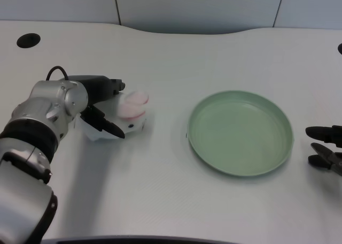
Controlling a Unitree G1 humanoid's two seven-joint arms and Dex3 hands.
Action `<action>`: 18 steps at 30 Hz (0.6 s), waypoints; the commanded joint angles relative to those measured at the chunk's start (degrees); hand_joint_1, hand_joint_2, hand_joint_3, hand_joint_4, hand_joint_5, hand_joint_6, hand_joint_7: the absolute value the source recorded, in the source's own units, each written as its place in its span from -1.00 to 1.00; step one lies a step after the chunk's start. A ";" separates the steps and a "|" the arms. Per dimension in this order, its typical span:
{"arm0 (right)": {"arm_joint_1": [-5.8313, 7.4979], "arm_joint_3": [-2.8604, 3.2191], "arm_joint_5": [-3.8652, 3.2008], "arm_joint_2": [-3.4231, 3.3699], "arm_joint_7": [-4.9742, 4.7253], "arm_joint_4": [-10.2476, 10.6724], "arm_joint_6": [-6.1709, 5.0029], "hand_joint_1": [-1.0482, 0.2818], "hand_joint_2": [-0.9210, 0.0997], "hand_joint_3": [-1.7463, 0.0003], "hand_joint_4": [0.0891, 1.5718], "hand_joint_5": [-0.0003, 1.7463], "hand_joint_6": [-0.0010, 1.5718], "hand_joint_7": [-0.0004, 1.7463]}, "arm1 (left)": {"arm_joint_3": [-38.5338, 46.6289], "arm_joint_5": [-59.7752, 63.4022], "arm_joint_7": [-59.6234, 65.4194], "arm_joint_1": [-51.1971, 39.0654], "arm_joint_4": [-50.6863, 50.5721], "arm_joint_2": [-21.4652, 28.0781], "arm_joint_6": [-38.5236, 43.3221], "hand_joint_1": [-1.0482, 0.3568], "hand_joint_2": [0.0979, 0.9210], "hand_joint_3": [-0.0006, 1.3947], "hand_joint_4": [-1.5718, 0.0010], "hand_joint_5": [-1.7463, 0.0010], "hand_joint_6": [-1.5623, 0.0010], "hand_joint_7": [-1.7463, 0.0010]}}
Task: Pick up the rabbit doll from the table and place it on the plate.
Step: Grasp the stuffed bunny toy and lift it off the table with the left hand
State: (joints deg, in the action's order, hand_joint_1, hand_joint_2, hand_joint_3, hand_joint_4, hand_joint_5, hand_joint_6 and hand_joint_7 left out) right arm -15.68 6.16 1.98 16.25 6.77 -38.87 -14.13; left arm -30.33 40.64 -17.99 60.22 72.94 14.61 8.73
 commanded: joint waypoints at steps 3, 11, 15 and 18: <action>1.11 1.43 -1.74 1.32 1.72 0.10 -1.01 -0.12 -1.00 0.80 0.38 -0.99 0.15 -0.99 | -1.70 1.23 3.71 -0.18 2.00 -0.06 -0.57 -0.82 0.98 -0.93 1.00 1.00 1.00 1.00; 2.38 1.08 -1.15 1.69 1.39 1.75 -1.15 -0.12 -1.00 0.80 0.37 -1.00 0.13 -1.00 | -9.13 8.73 16.88 -2.21 2.15 -0.65 0.60 -0.60 0.83 -0.99 0.93 0.97 0.92 0.97; 3.17 0.99 -1.09 1.57 1.21 3.18 -0.75 -0.12 -1.00 0.79 0.37 -1.00 0.13 -1.00 | -11.41 10.58 21.96 -3.32 3.34 -1.32 0.43 -0.47 0.72 -1.00 0.81 0.92 0.85 0.96; 3.43 0.97 -1.18 1.60 1.30 3.51 -0.78 -0.12 -1.00 0.79 0.38 -0.99 0.13 -1.00 | -11.72 10.58 23.07 -3.76 3.95 -1.59 0.86 -0.51 0.73 -1.00 0.78 0.93 0.84 0.97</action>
State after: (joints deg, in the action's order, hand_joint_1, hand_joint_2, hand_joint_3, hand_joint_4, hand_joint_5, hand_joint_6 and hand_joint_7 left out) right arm -12.90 6.67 0.62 16.68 8.27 -36.34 -14.73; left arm -41.71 50.75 4.29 57.37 76.16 12.65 9.49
